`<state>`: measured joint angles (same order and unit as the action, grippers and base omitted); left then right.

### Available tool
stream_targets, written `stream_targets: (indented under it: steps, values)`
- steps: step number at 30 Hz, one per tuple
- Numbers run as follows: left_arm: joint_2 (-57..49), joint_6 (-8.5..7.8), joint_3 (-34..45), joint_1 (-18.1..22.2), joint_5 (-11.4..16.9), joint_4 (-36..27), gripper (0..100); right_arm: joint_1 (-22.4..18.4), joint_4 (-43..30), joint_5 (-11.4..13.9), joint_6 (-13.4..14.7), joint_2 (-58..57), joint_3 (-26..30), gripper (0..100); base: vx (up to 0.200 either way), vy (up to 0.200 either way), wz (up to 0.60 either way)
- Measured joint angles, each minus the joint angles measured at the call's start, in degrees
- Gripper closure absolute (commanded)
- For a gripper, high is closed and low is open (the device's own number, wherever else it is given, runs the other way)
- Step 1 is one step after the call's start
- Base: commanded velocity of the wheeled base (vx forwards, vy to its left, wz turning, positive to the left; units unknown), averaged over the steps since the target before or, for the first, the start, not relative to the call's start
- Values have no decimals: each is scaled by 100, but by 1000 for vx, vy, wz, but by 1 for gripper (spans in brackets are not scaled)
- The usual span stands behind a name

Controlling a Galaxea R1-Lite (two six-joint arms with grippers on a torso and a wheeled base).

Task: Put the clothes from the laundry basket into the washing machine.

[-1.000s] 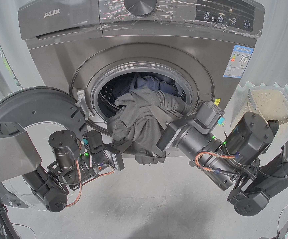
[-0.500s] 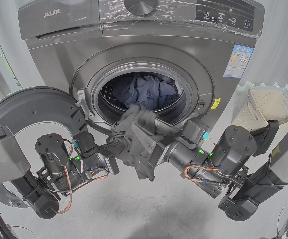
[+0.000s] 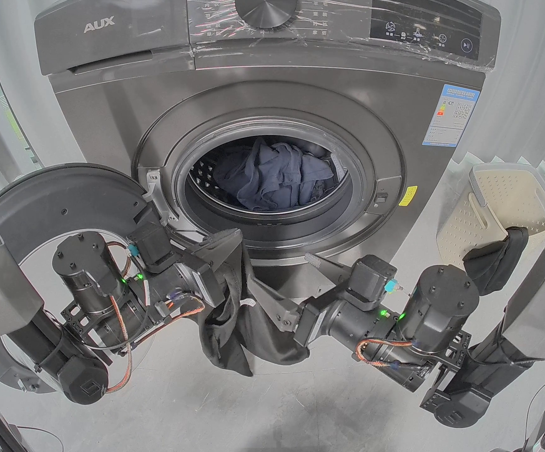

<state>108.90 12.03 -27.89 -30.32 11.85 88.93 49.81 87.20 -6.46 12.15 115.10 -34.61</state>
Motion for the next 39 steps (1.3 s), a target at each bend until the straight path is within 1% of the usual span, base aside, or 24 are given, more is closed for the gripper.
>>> stream_targets:
  steps: [9, 13, 17, 29, 39]
  values:
    - [-127, 9, -212, -7, -48, -11, 100, -9, -71, 37, -66, -30, 468, 0, 0, 0, 0]
    - [-182, 4, -418, -33, -241, -11, 100, -9, -68, 28, -66, 33, 562, 0, 0, 0, 0]
    - [-236, -7, -610, -71, -310, -9, 100, -9, -71, -10, -88, 171, 567, 0, 0, 0, 0]
    - [-336, -24, -892, -96, -325, -9, 100, -1, -24, -38, -52, 855, 93, 0, 0, 0, 0]
    - [-399, -22, -1011, -90, -356, -9, 100, -4, 30, -21, -59, 1536, -486, 0, 0, 0, 0]
